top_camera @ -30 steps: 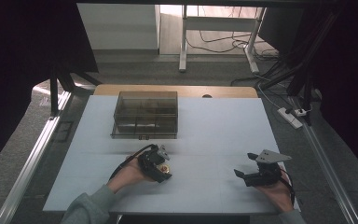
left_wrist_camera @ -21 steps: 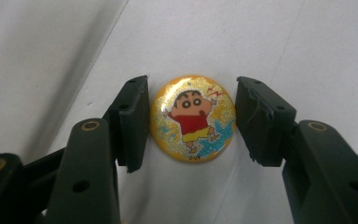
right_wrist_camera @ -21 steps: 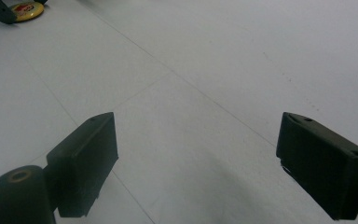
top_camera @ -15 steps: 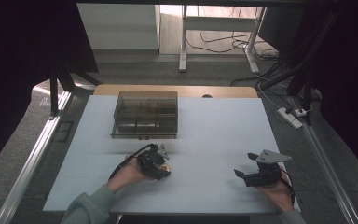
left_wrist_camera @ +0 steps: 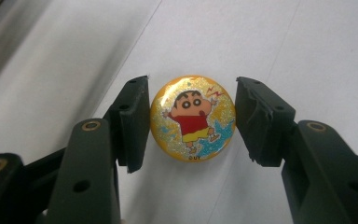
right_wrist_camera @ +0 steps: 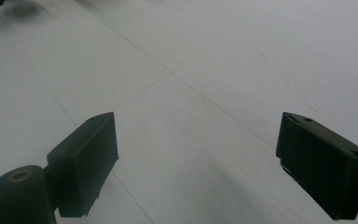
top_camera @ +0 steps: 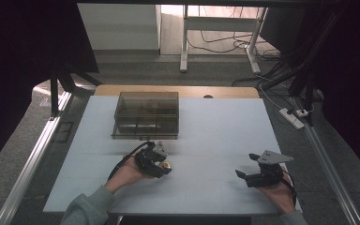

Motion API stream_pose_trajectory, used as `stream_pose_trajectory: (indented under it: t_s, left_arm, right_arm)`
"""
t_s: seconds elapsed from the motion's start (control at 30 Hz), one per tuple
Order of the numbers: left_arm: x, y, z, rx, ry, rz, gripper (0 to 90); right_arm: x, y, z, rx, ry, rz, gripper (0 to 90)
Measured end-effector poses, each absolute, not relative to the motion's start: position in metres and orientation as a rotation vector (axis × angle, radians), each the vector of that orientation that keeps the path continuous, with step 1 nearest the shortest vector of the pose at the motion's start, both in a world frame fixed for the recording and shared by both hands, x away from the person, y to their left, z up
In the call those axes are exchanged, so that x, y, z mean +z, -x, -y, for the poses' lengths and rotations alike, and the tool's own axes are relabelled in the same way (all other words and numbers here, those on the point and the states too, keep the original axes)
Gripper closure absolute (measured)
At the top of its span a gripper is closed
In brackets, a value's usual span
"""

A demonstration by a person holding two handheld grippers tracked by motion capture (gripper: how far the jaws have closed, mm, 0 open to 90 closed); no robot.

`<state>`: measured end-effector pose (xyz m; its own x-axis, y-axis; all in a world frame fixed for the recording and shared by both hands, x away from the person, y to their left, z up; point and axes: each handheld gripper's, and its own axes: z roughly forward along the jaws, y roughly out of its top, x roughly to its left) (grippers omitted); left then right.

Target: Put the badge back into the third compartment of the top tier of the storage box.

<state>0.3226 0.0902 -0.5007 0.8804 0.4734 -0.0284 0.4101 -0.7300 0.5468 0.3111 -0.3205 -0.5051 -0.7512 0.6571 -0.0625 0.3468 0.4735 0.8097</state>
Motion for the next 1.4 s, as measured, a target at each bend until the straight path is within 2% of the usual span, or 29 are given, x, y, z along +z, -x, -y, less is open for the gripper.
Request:
stream_pose_trajectory:
  t_s: [1.4]
  left_arm:
    - [-0.458, -0.310, -0.109, 0.240, -2.338, -0.615, 46.9]
  right_arm:
    - [-0.505, -0.311, 0.320, 1.172, -0.840, -2.355, 12.7]
